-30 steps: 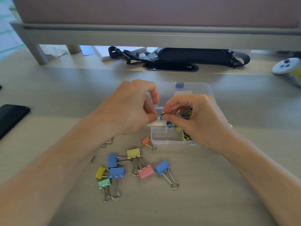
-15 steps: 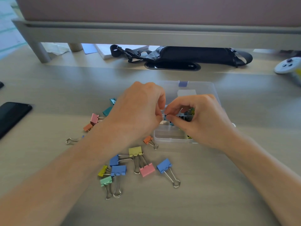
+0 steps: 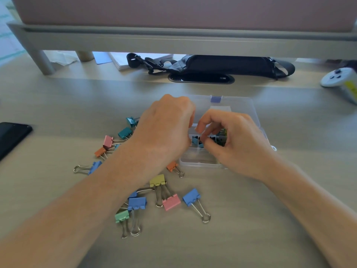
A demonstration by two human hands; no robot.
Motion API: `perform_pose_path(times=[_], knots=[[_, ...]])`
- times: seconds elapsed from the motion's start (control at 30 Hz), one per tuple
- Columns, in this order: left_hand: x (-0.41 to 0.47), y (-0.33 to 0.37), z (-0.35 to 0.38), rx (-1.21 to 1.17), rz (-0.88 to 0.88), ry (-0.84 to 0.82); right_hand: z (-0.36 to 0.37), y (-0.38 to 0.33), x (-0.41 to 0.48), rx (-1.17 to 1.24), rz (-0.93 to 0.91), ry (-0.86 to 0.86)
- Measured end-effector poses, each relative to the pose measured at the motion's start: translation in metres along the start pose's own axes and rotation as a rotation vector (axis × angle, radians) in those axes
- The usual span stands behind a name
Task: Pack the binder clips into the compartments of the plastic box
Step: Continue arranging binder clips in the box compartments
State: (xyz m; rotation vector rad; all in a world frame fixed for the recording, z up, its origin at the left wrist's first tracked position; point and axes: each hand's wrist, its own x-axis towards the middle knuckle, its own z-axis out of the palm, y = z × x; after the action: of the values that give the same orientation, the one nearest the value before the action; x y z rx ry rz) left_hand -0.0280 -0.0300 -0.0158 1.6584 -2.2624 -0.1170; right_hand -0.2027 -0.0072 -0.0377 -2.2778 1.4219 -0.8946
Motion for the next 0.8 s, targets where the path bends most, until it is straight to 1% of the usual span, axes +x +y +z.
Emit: perform_pose_path(times=[0.17,0.3,0.47,0.7,0.8], knots=[[0.004,-0.005,0.000,-0.050,0.017,-0.023,0.002,0.002,0.000,-0.039,-0.036,-0.015],[0.005,-0.006,-0.002,-0.062,0.000,-0.075,0.002,0.002,0.001,-0.039,-0.040,-0.035],[0.005,-0.005,-0.002,-0.015,0.035,-0.083,0.003,0.001,0.000,-0.008,-0.027,-0.016],[0.006,-0.013,0.000,-0.056,0.105,-0.090,0.003,0.001,0.000,-0.001,-0.013,-0.019],[0.008,-0.016,-0.003,-0.120,0.125,-0.137,0.004,0.002,0.000,-0.014,-0.009,-0.027]])
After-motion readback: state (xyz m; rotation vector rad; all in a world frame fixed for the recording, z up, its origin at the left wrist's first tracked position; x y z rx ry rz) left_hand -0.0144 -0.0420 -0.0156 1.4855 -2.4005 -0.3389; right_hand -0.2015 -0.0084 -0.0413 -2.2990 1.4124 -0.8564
